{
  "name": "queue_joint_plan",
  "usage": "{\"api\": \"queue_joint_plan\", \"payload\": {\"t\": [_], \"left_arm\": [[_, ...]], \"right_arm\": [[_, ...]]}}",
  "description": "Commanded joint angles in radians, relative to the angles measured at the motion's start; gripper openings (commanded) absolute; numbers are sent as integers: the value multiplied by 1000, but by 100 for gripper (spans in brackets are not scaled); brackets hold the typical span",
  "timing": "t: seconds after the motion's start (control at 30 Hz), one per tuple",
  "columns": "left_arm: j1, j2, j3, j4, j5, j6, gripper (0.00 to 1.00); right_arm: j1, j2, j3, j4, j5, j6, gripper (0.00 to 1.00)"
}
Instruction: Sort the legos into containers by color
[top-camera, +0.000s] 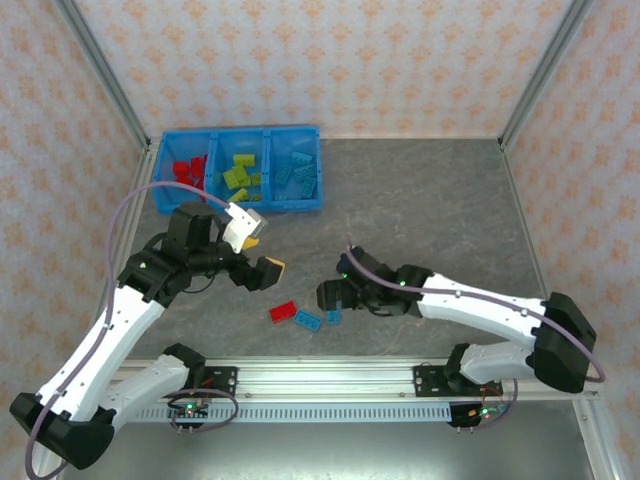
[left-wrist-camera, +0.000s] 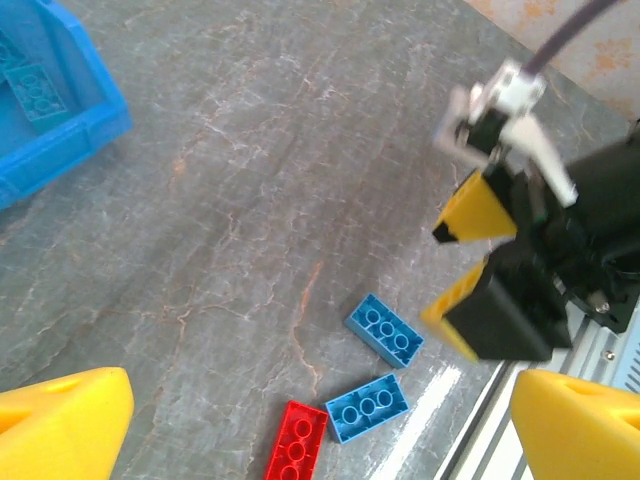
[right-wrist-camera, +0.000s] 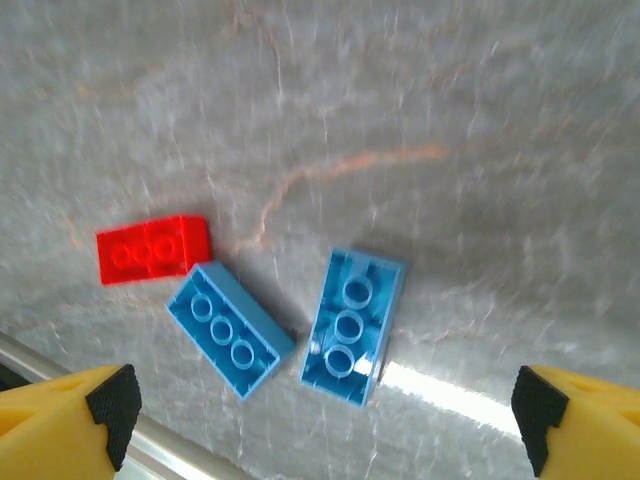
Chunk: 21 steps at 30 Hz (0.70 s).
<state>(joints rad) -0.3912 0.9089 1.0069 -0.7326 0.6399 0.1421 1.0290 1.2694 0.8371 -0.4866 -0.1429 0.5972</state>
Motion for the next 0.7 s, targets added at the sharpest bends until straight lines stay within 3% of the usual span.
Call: {"api": "queue_joint_plan", "payload": {"t": [0.0, 0.17, 0.37, 0.47, 0.67], "left_arm": [[-15, 2, 12, -3, 24, 28, 98], [-45, -1, 6, -12, -47, 27, 98], [-89, 7, 4, -22, -98, 30, 99], [-107, 8, 4, -28, -119, 33, 99], [-109, 4, 8, -30, -149, 30, 99]], "right_arm": [[41, 64, 13, 14, 120, 107, 97], [48, 244, 83, 22, 155, 69, 84], [51, 386, 123, 101, 134, 78, 60], [51, 401, 129, 77, 168, 105, 46], [60, 322, 123, 5, 277, 104, 32]]}}
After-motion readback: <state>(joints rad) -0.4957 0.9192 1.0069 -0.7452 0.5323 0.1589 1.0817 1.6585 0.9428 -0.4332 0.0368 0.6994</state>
